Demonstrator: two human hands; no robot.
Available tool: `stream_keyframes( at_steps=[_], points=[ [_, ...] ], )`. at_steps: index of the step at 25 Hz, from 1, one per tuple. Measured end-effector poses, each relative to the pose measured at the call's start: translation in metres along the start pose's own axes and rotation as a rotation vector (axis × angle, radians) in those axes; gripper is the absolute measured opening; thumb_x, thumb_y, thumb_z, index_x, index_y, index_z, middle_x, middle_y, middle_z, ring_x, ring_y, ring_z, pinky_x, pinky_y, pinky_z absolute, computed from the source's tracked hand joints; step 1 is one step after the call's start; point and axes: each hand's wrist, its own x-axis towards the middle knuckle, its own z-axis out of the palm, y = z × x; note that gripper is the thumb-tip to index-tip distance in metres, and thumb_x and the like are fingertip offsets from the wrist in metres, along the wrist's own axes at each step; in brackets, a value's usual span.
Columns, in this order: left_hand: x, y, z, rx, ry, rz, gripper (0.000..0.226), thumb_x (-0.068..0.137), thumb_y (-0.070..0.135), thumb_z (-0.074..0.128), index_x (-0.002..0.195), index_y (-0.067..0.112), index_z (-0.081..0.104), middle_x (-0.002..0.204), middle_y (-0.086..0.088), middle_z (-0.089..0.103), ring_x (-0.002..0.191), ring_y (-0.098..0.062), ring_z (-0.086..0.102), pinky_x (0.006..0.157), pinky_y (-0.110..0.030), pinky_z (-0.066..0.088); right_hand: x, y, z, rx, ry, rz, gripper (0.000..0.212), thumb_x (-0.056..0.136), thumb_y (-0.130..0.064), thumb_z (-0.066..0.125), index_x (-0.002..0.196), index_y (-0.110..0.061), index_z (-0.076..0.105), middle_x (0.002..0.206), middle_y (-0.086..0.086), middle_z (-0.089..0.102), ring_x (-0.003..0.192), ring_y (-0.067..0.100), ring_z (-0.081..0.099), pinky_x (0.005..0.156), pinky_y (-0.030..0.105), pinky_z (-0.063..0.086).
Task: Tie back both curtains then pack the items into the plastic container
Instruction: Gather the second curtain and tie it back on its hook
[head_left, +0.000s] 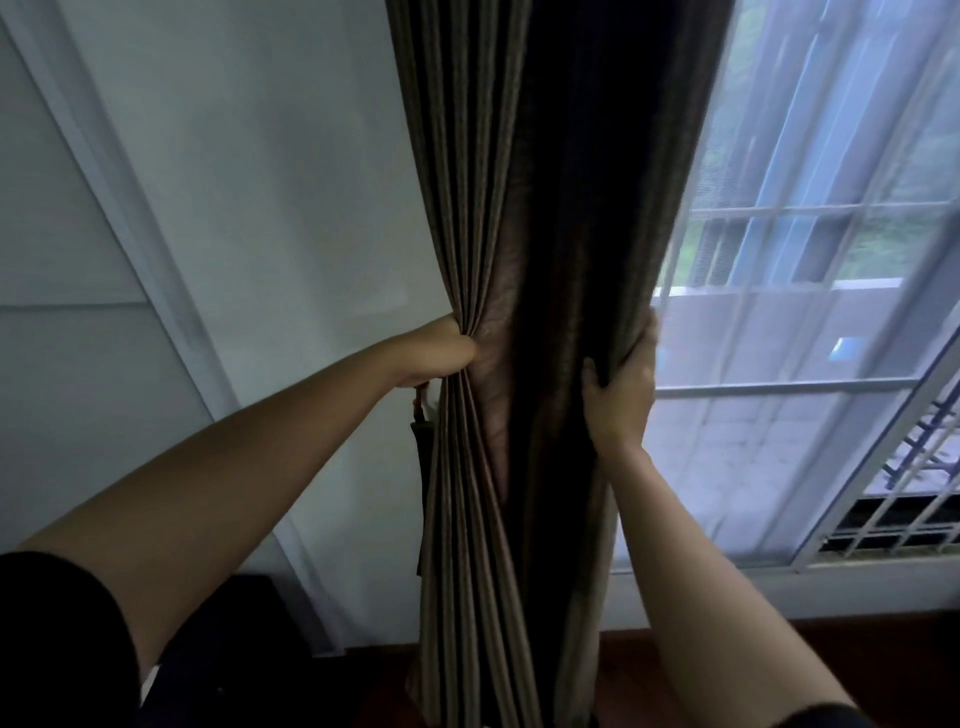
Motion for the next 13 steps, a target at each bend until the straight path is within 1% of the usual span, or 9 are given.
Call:
stream_keyframes(
  at_steps=[1, 2, 3, 5, 6, 8, 10, 11, 13],
  points=[
    [0.002, -0.001, 0.0, -0.01, -0.01, 0.0, 0.016, 0.089, -0.003, 0.049, 0.093, 0.007, 0.061, 0.075, -0.001, 0.059, 0.058, -0.006, 0.057, 0.043, -0.011, 0.046, 0.002, 0.002, 0.004, -0.028, -0.156, 0.027, 0.075, 0.08, -0.002, 0.056, 0.147, -0.012, 0.022, 0.134, 0.019, 0.051, 0.118, 0.034, 0.051, 0.089, 0.028, 0.041],
    [0.003, -0.001, 0.0, -0.024, -0.008, -0.015, 0.018, 0.088, -0.005, 0.048, 0.09, 0.008, 0.061, 0.077, -0.001, 0.059, 0.064, -0.009, 0.058, 0.046, -0.012, 0.047, -0.002, 0.002, 0.011, -0.071, -0.296, 0.012, 0.071, 0.078, 0.004, 0.052, 0.144, -0.01, 0.029, 0.119, 0.022, 0.06, 0.107, 0.037, 0.057, 0.076, 0.024, 0.038],
    [0.006, -0.002, 0.001, -0.042, 0.005, -0.013, 0.022, 0.088, -0.007, 0.046, 0.086, 0.009, 0.061, 0.078, -0.001, 0.059, 0.069, -0.011, 0.058, 0.048, -0.012, 0.047, -0.009, 0.003, 0.018, -0.098, -0.411, -0.027, 0.065, 0.075, 0.008, 0.048, 0.138, -0.008, 0.038, 0.109, 0.022, 0.064, 0.101, 0.038, 0.06, 0.07, 0.022, 0.035],
    [0.011, -0.003, 0.004, -0.048, 0.031, -0.019, 0.03, 0.087, -0.009, 0.039, 0.082, 0.014, 0.059, 0.082, -0.002, 0.058, 0.075, -0.012, 0.056, 0.056, -0.013, 0.047, -0.027, 0.003, 0.035, -0.091, -0.593, -0.094, 0.057, 0.073, 0.011, 0.043, 0.127, -0.007, 0.048, 0.104, 0.02, 0.066, 0.1, 0.037, 0.061, 0.072, 0.024, 0.04],
    [0.013, -0.003, 0.004, -0.047, 0.035, -0.033, 0.03, 0.086, -0.007, 0.038, 0.088, 0.014, 0.06, 0.088, -0.004, 0.059, 0.081, -0.015, 0.057, 0.064, -0.017, 0.048, -0.037, 0.002, 0.042, -0.089, -0.663, -0.111, 0.057, 0.073, 0.011, 0.042, 0.127, -0.009, 0.048, 0.106, 0.019, 0.066, 0.101, 0.036, 0.061, 0.076, 0.027, 0.043],
    [0.019, -0.002, 0.007, -0.036, 0.017, -0.052, 0.034, 0.085, -0.003, 0.038, 0.109, 0.006, 0.059, 0.104, -0.011, 0.061, 0.094, -0.022, 0.058, 0.079, -0.026, 0.05, -0.053, 0.001, 0.05, -0.059, -0.739, -0.108, 0.064, 0.076, 0.009, 0.04, 0.135, -0.015, 0.041, 0.114, 0.017, 0.064, 0.105, 0.033, 0.059, 0.083, 0.03, 0.045],
    [0.021, 0.001, 0.009, -0.013, -0.002, -0.059, 0.039, 0.083, -0.002, 0.04, 0.117, 0.002, 0.057, 0.108, -0.014, 0.061, 0.097, -0.024, 0.059, 0.083, -0.03, 0.051, -0.06, 0.0, 0.053, -0.029, -0.777, -0.11, 0.066, 0.079, 0.01, 0.039, 0.14, -0.016, 0.037, 0.12, 0.015, 0.062, 0.111, 0.031, 0.057, 0.088, 0.028, 0.045],
    [0.022, 0.002, 0.01, 0.001, -0.007, -0.049, 0.037, 0.081, -0.002, 0.04, 0.113, 0.001, 0.059, 0.105, -0.014, 0.062, 0.095, -0.025, 0.06, 0.082, -0.03, 0.052, -0.059, 0.0, 0.054, -0.027, -0.793, -0.105, 0.064, 0.08, 0.01, 0.04, 0.139, -0.013, 0.037, 0.122, 0.015, 0.06, 0.114, 0.031, 0.055, 0.088, 0.023, 0.042],
    [0.022, 0.004, 0.011, 0.006, -0.012, -0.057, 0.026, 0.079, -0.003, 0.04, 0.092, 0.002, 0.063, 0.089, -0.011, 0.062, 0.082, -0.022, 0.06, 0.073, -0.028, 0.051, -0.056, -0.003, 0.052, -0.051, -0.821, -0.094, 0.058, 0.082, 0.011, 0.039, 0.136, -0.008, 0.04, 0.127, 0.016, 0.056, 0.118, 0.03, 0.051, 0.087, 0.018, 0.036]
  ],
)
